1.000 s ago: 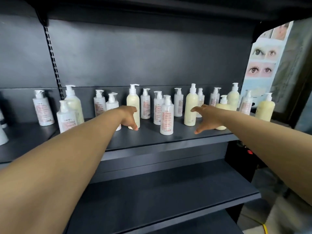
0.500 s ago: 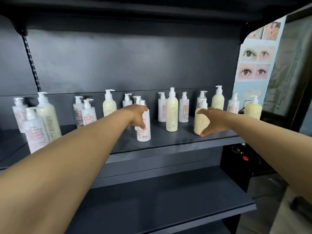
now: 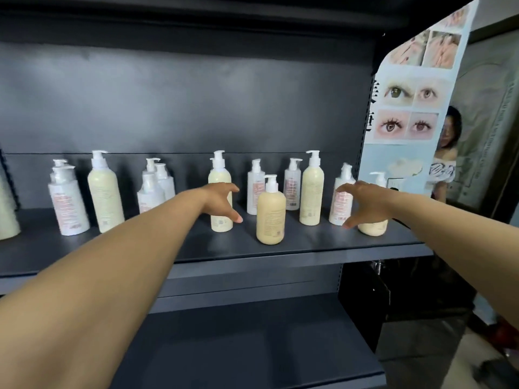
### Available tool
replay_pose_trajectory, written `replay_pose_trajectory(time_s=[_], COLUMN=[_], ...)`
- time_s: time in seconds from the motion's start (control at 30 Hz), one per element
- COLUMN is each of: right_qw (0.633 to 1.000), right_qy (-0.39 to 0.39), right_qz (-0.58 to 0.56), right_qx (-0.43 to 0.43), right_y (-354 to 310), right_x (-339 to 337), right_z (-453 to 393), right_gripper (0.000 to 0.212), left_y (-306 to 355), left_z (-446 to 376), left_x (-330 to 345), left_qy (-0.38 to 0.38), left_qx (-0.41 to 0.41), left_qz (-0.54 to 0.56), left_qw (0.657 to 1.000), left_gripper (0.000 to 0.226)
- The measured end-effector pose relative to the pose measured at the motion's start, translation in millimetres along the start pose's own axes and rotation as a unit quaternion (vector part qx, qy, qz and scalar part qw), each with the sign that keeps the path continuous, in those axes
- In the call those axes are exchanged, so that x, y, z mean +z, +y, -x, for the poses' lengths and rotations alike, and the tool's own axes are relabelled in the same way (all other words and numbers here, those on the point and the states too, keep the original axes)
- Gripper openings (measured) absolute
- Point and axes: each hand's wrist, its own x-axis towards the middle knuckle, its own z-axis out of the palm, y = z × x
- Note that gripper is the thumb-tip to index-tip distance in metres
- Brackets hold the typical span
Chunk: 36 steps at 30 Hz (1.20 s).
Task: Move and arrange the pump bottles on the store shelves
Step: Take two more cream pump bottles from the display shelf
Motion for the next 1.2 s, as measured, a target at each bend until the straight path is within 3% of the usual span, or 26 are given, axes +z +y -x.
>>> replay_pose_trajectory(time_s=[0.23, 0.53, 0.67, 0.77, 0.93, 1.2], right_qw=[0.999, 0.967, 0.930, 0.904, 0.881, 0.879], right_qy=[0.016, 0.146, 0.096, 0.073, 0.084, 0.089], right_qz=[-0.002, -0.194, -0.348, -0.418, -0.463, -0.468], right_qx=[0.028, 0.071, 0.066, 0.051, 0.046, 0.034], right_y=[60.8, 137.3, 155.1, 159.9, 164.4, 167.6], right_x=[15.9, 33.5, 49.7, 62.0, 75.5, 77.6], right_z=[-2.4, -47.4, -73.3, -88.2, -105.7, -119.0], right_gripper=[0.089, 0.102, 0.098, 0.084, 0.076, 0.073], left_y=[27.8, 50.3, 55.2, 54.9, 56.1, 53.8], left_z=[-28.7, -62.1, -69.9, -73.6, -80.9, -88.4], left_x=[22.0, 53.1, 64.4, 74.4, 84.8, 90.6], left_qy=[-0.002, 0.044, 0.090, 0.108, 0.133, 0.146], left_qx=[-0.002, -0.019, -0.039, -0.061, -0.072, -0.077], left_qz=[0.078, 0.215, 0.274, 0.312, 0.351, 0.394], left_qw=[0.997, 0.975, 0.957, 0.942, 0.924, 0.904], left_gripper=[0.082, 0.075, 0.062, 0.068, 0.071, 0.076])
